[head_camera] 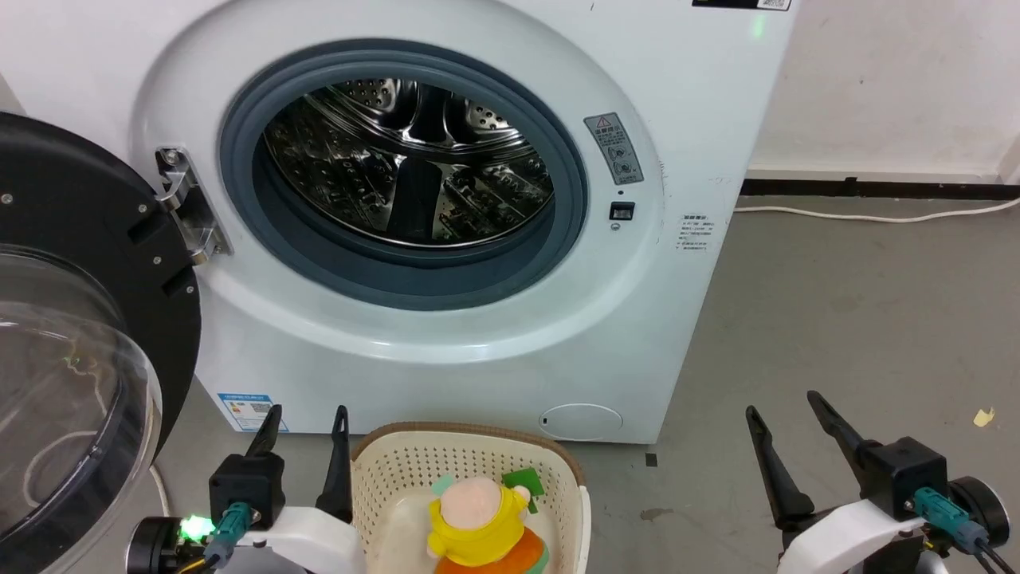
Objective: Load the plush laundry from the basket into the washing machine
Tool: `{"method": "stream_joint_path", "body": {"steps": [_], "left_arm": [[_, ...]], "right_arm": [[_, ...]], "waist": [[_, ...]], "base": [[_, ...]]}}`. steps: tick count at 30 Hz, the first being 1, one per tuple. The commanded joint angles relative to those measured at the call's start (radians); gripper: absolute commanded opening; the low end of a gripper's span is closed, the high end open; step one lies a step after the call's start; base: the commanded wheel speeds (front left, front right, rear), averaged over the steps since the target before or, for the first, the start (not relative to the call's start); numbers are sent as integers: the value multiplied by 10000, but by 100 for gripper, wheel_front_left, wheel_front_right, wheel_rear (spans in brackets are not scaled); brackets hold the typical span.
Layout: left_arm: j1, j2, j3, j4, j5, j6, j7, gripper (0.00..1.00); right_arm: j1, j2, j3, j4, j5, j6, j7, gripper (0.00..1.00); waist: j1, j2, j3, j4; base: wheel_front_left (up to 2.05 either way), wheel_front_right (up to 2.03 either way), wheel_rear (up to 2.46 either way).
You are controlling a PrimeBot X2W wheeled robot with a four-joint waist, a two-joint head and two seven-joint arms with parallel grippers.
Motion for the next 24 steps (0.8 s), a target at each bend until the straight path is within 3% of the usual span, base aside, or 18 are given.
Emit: {"method": "stream_joint_path", "body": {"steps": [1,24], "left_arm": [[4,-2,-47,-2,-58,51,-107,100],[-771,21,-590,1286,-211,9,-588,100]], "right_arm": [[1,0,7,-2,127,-2,-105,100],[-443,1,-22,-271,640,-4,-583,100]], "waist": [[0,0,29,-11],[0,0,1405,-460]], "base": [[0,0,0],[0,0,0]]}}
